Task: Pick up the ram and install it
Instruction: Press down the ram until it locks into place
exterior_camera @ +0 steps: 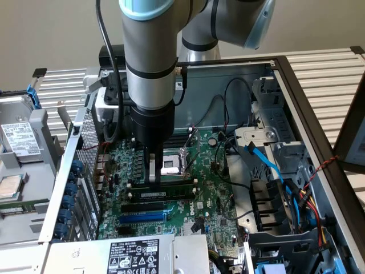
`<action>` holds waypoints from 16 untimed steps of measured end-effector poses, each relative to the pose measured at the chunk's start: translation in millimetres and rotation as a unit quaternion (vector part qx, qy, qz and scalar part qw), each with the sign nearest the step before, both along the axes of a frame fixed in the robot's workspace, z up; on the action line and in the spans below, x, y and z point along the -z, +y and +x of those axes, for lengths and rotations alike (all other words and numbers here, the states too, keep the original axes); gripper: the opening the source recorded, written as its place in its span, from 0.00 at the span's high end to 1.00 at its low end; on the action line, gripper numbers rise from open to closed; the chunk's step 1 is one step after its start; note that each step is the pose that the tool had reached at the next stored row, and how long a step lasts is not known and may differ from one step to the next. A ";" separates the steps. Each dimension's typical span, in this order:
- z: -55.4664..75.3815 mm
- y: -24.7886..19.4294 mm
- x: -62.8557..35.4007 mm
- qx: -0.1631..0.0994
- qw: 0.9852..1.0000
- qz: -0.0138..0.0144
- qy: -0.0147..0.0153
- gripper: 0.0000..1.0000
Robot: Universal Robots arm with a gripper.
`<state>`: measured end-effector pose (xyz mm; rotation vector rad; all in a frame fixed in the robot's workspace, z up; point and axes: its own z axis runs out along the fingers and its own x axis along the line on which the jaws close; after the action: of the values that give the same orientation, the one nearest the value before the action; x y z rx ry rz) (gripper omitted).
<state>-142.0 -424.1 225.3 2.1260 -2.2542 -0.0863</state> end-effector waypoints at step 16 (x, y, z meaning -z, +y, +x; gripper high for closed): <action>19.2 -0.1 -19.3 0.000 1.000 0.001 0.000 0.90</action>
<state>-122.9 -424.2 244.7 2.1274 -2.2555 -0.0891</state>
